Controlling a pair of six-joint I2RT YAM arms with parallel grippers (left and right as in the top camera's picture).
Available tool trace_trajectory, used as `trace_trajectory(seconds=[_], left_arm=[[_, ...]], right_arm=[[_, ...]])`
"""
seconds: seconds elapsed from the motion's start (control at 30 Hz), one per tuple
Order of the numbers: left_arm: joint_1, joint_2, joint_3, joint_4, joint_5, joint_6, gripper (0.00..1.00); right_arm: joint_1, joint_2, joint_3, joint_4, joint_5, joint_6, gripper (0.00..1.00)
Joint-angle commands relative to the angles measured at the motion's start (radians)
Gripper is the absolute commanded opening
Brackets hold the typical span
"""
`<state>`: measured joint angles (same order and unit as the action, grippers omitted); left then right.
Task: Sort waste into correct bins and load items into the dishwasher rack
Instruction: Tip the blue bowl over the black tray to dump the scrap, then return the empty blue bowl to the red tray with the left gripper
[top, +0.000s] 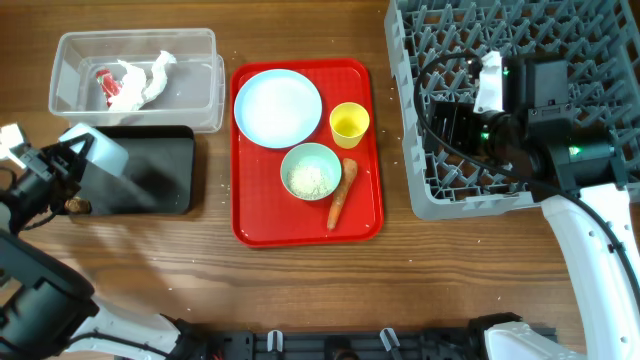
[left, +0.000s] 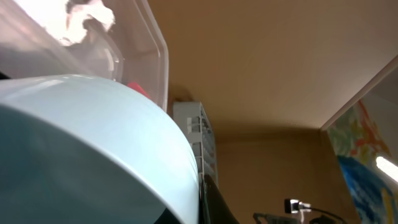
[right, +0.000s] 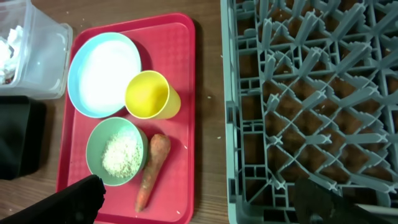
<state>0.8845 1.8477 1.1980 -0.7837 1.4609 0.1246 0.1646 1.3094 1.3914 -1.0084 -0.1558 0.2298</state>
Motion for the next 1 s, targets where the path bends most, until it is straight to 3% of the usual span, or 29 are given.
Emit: trace_trajectory(seconds=[0.0,0.23,0.47,0.7,0.97], left_arm=[[-0.104,-0.176,-0.003,-0.011,-0.086,-0.018,0.04],[-0.433,-0.483,-0.003,-0.021,-0.535,-0.220,0.04],[-0.850,-0.533,-0.003,-0.117,-0.981,-0.295,0.04],[-1.092,-0.462,-0.003,-0.172,-1.222,-0.298,0.04],[-1.223,-0.283,-0.003,-0.274,-1.273,-0.297,0.04]], right_arm=[[-0.002,0.011,0.020,0.016,-0.001,-0.017,1.00],[-0.002,0.011,0.020,0.016,-0.001,-0.017,1.00],[-0.002,0.011,0.020,0.013,-0.001,-0.018,1.00],[-0.002,0.011,0.020,0.011,-0.001,-0.017,1.00],[-0.002,0.011,0.020,0.014,0.000,-0.019,1.00]])
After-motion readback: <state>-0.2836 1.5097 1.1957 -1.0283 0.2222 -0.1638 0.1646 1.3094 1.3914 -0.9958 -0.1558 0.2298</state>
